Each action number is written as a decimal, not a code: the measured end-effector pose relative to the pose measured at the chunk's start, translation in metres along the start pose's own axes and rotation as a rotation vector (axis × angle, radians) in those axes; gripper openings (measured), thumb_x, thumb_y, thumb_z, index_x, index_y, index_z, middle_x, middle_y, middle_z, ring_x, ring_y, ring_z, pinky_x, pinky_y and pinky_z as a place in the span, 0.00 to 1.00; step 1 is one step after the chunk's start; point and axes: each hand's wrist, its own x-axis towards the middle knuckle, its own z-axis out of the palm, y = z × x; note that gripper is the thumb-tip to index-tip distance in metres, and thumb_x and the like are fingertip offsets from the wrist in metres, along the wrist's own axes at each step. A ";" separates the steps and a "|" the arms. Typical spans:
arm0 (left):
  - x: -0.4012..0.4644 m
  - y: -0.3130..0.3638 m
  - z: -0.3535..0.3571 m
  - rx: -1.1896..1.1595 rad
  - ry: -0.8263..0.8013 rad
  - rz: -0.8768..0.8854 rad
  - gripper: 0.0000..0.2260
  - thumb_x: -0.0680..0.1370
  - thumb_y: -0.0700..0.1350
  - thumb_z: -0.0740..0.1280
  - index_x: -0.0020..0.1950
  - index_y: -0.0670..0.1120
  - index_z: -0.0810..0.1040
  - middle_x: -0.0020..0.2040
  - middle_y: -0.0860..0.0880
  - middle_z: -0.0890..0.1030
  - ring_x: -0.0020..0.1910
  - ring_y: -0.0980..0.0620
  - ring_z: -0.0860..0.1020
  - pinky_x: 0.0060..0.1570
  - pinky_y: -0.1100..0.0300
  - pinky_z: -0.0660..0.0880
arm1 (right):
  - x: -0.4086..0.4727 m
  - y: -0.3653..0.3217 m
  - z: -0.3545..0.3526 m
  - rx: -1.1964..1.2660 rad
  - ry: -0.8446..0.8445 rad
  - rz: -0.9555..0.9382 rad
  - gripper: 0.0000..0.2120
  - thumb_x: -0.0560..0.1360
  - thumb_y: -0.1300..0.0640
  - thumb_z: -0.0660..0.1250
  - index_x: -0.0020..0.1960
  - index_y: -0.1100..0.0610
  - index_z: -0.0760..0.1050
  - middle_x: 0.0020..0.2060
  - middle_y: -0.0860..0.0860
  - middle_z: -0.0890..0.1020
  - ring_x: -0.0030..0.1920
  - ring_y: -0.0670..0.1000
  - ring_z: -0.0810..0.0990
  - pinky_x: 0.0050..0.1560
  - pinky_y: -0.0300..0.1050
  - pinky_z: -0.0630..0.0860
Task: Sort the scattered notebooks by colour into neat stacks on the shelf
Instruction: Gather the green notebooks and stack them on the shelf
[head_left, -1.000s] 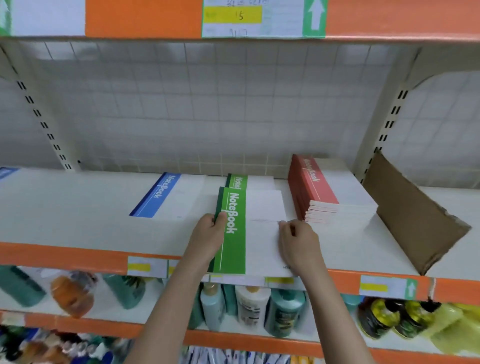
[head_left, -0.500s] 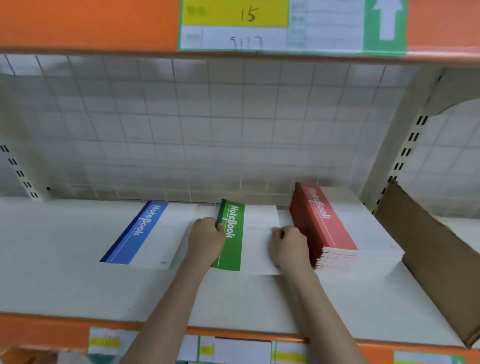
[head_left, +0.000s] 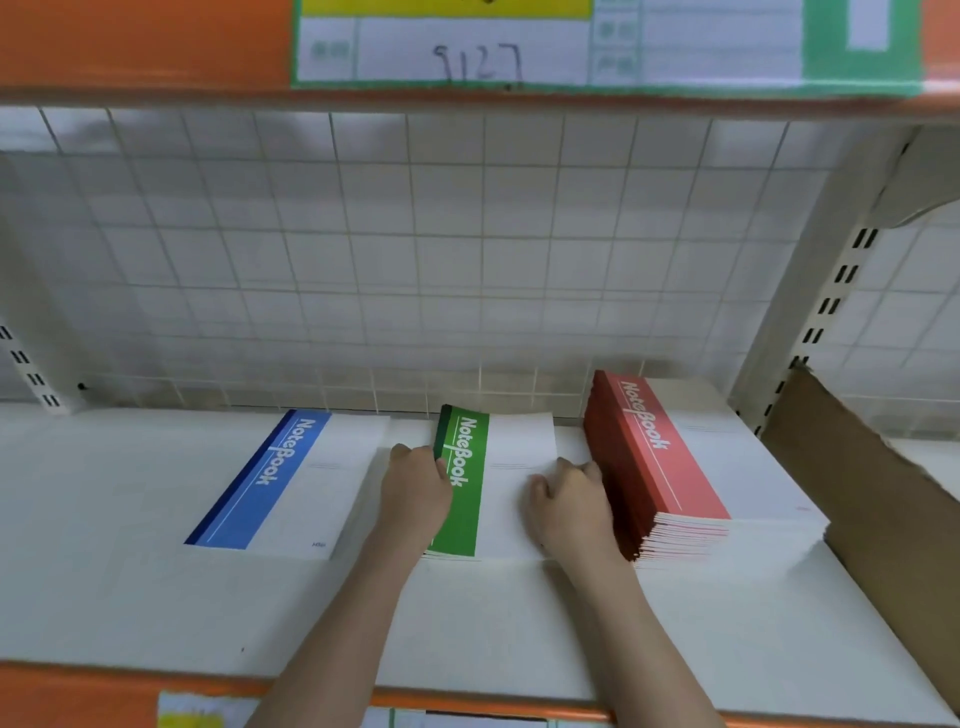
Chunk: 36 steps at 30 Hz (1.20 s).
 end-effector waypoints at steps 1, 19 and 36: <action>0.001 -0.001 0.002 -0.003 0.003 -0.004 0.13 0.82 0.43 0.55 0.52 0.37 0.77 0.54 0.40 0.72 0.32 0.53 0.66 0.37 0.62 0.62 | 0.000 0.000 0.000 0.009 -0.010 0.001 0.13 0.79 0.57 0.58 0.57 0.65 0.72 0.57 0.61 0.72 0.56 0.58 0.73 0.51 0.44 0.66; 0.005 -0.007 0.009 -0.083 -0.024 0.014 0.15 0.82 0.42 0.53 0.47 0.36 0.75 0.52 0.36 0.74 0.42 0.47 0.69 0.41 0.57 0.64 | 0.000 0.002 -0.001 0.021 -0.054 -0.025 0.11 0.78 0.59 0.59 0.56 0.65 0.70 0.56 0.62 0.71 0.55 0.60 0.71 0.48 0.43 0.63; 0.007 -0.011 0.010 0.024 0.084 0.032 0.10 0.79 0.37 0.56 0.44 0.37 0.77 0.40 0.45 0.73 0.36 0.51 0.68 0.31 0.61 0.58 | -0.004 -0.002 -0.003 0.038 -0.078 0.039 0.07 0.79 0.62 0.56 0.50 0.65 0.70 0.56 0.63 0.71 0.57 0.62 0.70 0.58 0.45 0.65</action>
